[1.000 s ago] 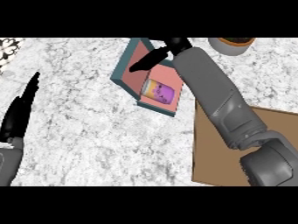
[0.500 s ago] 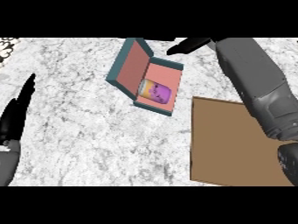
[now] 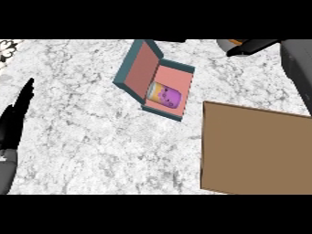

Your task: Pick the can from the tray and place it in the cardboard box

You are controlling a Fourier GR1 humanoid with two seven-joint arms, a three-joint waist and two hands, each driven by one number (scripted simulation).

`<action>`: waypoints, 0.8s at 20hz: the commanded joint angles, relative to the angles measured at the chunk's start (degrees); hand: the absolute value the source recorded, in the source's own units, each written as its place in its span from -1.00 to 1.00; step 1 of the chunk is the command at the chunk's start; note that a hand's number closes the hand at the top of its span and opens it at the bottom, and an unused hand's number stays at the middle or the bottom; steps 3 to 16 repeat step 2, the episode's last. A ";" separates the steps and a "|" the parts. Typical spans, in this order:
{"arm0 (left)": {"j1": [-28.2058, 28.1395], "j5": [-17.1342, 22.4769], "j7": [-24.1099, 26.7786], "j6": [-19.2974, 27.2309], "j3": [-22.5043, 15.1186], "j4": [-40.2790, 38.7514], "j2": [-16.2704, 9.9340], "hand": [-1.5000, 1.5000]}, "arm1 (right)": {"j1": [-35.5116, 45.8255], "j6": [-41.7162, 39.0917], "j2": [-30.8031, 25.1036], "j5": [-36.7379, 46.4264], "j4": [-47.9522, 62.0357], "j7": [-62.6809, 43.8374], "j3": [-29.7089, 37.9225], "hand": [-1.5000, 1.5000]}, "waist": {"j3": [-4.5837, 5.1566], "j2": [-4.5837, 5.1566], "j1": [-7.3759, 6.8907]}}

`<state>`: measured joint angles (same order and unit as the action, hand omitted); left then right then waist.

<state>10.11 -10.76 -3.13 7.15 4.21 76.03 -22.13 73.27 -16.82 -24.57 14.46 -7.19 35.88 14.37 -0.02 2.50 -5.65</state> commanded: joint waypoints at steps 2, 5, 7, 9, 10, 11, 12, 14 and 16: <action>0.53 -0.67 -0.91 -0.13 -0.52 -0.28 0.12 0.00 | -2.71 -6.11 -5.71 3.01 0.23 3.24 -2.68 -1.00 | -0.19 0.28 0.30; 0.53 -0.67 -0.91 -0.13 -0.52 -0.28 0.12 0.00 | -2.71 -6.11 -5.71 3.01 0.23 3.24 -2.68 -1.00 | -0.19 0.28 0.30; 0.53 -0.67 -0.91 -0.13 -0.52 -0.28 0.12 0.00 | -2.71 -6.11 -5.71 3.01 0.23 3.24 -2.68 -1.00 | -0.19 0.28 0.30; 0.53 -0.67 -0.91 -0.13 -0.52 -0.28 0.12 0.00 | -2.71 -6.11 -5.71 3.01 0.23 3.24 -2.68 -1.00 | -0.19 0.28 0.30; 0.53 -0.67 -0.91 -0.13 -0.52 -0.28 0.12 0.00 | -2.71 -6.11 -5.71 3.01 0.23 3.24 -2.68 -1.00 | -0.19 0.28 0.30; 0.53 -0.67 -0.91 -0.13 -0.52 -0.28 0.12 0.00 | -2.71 -6.11 -5.71 3.01 0.23 3.24 -2.68 -1.00 | -0.19 0.28 0.30; 0.53 -0.67 -0.91 -0.13 -0.52 -0.28 0.12 0.00 | -2.71 -6.11 -5.71 3.01 0.23 3.24 -2.68 -1.00 | -0.19 0.28 0.30; 0.53 -0.67 -0.91 -0.13 -0.52 -0.28 0.12 0.00 | -2.71 -6.11 -5.71 3.01 0.23 3.24 -2.68 -1.00 | -0.19 0.28 0.30; 0.53 -0.67 -0.91 -0.13 -0.52 -0.28 0.12 0.00 | -2.71 -6.11 -5.71 3.01 0.23 3.24 -2.68 -1.00 | -0.19 0.28 0.30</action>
